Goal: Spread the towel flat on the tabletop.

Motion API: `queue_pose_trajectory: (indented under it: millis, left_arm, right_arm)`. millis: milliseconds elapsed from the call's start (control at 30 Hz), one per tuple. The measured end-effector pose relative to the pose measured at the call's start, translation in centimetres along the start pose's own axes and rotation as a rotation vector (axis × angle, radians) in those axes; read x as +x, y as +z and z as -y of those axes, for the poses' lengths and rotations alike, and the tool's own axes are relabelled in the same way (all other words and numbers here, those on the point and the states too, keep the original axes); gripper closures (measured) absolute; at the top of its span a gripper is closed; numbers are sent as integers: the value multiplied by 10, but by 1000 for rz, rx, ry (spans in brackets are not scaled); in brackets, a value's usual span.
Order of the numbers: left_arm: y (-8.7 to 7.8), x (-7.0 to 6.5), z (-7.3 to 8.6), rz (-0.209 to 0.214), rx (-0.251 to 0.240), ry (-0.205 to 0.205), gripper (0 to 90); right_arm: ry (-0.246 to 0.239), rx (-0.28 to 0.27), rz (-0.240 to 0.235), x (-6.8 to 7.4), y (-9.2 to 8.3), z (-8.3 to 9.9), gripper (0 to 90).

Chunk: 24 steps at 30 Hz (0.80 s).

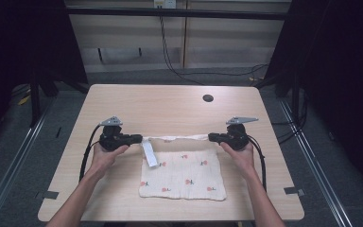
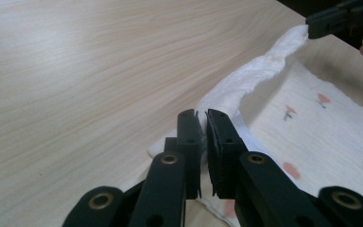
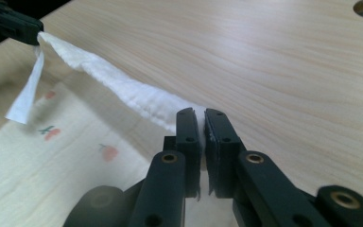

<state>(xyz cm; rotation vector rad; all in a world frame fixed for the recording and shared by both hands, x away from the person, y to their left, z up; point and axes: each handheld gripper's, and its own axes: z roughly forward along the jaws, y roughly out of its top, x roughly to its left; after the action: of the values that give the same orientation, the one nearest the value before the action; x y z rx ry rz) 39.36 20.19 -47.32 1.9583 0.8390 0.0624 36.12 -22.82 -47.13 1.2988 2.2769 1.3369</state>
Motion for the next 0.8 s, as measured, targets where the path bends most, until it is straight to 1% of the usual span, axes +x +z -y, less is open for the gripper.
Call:
queue_pose_trajectory:
  millis: [33,67,100,133,200,233,267,300,333,367,400,433,467,500,567,600,633,667,733,800]
  left_arm:
    - [3,4,-1,-7,7,-7,846]
    - [6,7,-1,-8,7,-17,846]
    - [12,12,-3,-14,9,-30,847]
    - [12,12,-3,-14,9,-30,845]
    - [16,16,-4,-19,13,-42,840]
    - [18,18,-5,-27,18,-50,828]
    - [20,19,-5,-39,15,-62,790]
    - [20,21,-6,-44,17,-62,790]
    - [20,22,-6,-48,13,-71,742]
    - [20,22,-6,-49,15,-73,742]
    - [19,22,-6,-44,23,-74,710]
    - [18,21,-5,-52,25,-68,703]
    - [16,21,-5,-60,19,-65,684]
    - [13,21,-4,-61,10,-71,667]
    - [10,21,-2,-65,5,-78,659]
    - [8,20,-1,-68,13,-72,658]
    - [6,19,-1,-60,13,-70,649]
    - [4,17,0,-57,13,-65,643]
    - [0,13,0,-61,15,-47,643]
    - [-6,10,0,-55,21,-33,643]
  right_arm:
    - [0,0,0,0,0,0,844]
    - [4,11,13,-2,4,0,842]
    - [9,21,21,-7,12,1,841]
    - [9,21,21,-7,12,1,841]
    - [22,31,48,-12,19,1,815]
    - [28,37,59,-15,22,1,790]
    - [43,41,91,-19,26,0,751]
    - [43,41,91,-19,26,0,751]
    - [54,37,97,-21,27,-1,718]
    - [54,37,97,-21,27,-1,718]
    - [62,37,99,-22,26,-1,712]
    - [56,35,96,-22,26,-1,699]
    - [48,39,100,-21,25,-2,681]
    - [43,41,103,-21,23,-2,671]
    - [43,46,103,-19,18,-2,654]
    - [36,42,101,-19,17,-1,647]
    - [37,47,98,-18,14,-1,643]
    - [27,44,95,-17,9,0,637]
    - [27,49,92,-15,6,0,633]
    - [15,50,82,-12,2,2,631]
